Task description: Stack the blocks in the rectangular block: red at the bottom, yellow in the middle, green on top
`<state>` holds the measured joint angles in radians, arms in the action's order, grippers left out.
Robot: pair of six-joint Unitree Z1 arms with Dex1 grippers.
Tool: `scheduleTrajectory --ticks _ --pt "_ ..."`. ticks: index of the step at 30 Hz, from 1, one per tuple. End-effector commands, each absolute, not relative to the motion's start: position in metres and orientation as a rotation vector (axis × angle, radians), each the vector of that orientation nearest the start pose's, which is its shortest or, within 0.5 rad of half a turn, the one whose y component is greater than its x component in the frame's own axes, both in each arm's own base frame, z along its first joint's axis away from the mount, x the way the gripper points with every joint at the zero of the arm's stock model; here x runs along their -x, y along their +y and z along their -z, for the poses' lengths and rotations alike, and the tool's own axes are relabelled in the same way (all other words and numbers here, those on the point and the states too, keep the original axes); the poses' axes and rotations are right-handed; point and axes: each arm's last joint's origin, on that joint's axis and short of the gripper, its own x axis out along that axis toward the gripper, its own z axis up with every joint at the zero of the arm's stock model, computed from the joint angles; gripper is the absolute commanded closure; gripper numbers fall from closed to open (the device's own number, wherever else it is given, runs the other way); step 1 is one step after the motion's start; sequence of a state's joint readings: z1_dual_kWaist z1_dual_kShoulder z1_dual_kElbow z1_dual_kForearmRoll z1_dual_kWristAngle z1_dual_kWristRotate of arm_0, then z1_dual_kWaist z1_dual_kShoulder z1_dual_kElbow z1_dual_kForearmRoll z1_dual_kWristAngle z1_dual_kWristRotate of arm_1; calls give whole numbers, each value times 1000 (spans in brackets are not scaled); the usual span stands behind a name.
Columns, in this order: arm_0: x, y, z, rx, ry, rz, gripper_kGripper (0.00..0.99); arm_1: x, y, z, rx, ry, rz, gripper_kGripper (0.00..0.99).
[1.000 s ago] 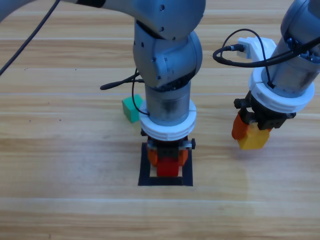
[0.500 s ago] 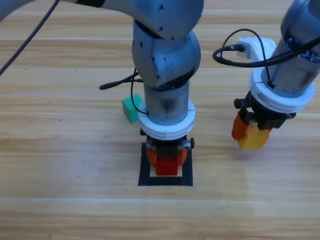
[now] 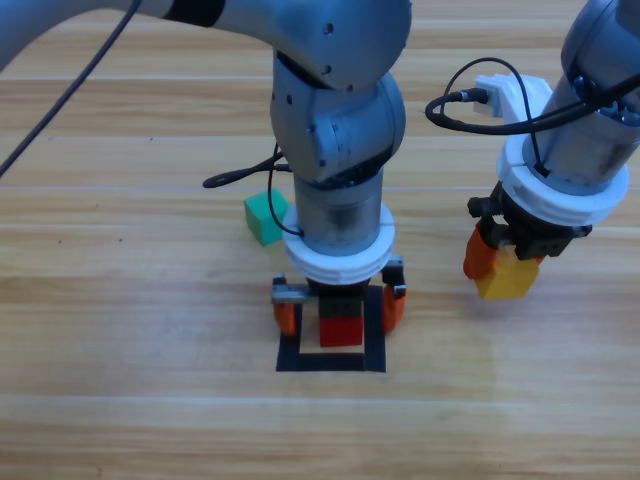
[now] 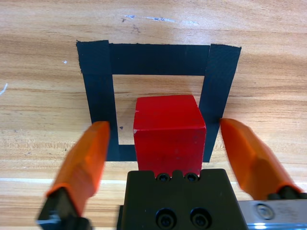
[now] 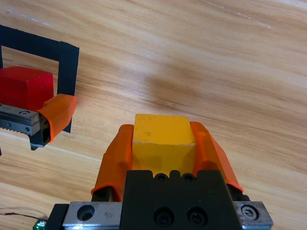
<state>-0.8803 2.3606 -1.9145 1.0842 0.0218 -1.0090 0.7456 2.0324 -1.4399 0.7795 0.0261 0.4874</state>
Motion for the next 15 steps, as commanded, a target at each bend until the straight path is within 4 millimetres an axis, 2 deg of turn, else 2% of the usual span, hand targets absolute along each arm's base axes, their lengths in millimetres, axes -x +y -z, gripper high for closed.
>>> scheduleTrajectory --ticks 1,3,7,11,13,15 --pt "-306 -360 -176 102 1540 -128 0 -278 267 -224 124 1428 -306 990" --pt "-304 -358 -188 110 1525 -111 0 -278 267 -225 124 1424 -305 990" --pt "-298 -349 -233 140 1465 -61 0 -277 267 -226 128 1418 -297 990" --pt "-289 -335 -311 173 1363 11 0 -275 271 -228 142 1399 -287 990" --pt "-281 -321 -349 182 1308 36 0 -273 274 -231 156 1382 -279 990" --pt "-269 -305 -376 184 1252 72 0 -270 279 -235 165 1386 -271 990"
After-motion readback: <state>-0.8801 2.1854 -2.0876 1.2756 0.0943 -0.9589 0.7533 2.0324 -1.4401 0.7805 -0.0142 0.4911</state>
